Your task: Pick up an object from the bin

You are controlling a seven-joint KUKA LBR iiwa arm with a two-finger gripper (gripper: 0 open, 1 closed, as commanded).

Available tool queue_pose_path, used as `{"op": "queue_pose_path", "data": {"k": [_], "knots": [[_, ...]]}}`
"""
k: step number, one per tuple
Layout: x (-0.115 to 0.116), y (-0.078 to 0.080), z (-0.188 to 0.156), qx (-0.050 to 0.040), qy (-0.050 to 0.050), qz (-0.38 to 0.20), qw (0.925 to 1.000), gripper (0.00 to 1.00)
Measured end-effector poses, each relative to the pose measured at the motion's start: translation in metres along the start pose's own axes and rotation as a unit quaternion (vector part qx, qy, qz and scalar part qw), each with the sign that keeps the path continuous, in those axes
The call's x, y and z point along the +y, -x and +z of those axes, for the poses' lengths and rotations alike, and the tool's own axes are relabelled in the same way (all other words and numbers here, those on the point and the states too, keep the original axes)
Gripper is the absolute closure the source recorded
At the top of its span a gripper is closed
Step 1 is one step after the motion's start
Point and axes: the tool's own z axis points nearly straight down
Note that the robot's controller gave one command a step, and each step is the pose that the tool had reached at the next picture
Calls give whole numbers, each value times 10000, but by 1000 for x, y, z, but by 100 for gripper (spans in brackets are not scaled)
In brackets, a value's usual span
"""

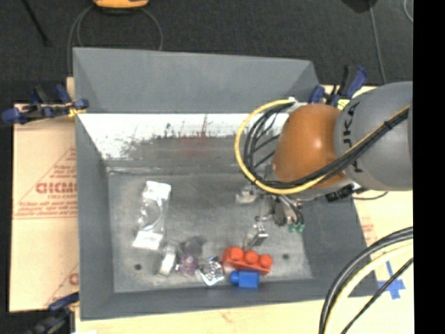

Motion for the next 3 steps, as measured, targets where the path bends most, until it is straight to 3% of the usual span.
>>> {"op": "queue_pose_path", "data": {"k": [1,2,3], "knots": [[-11,-29,-7,51,4,-223,9997,0],[1,-42,-7,-191,-21,-346,9992,0],[1,-48,1,27,5,-317,9995,0]]}}
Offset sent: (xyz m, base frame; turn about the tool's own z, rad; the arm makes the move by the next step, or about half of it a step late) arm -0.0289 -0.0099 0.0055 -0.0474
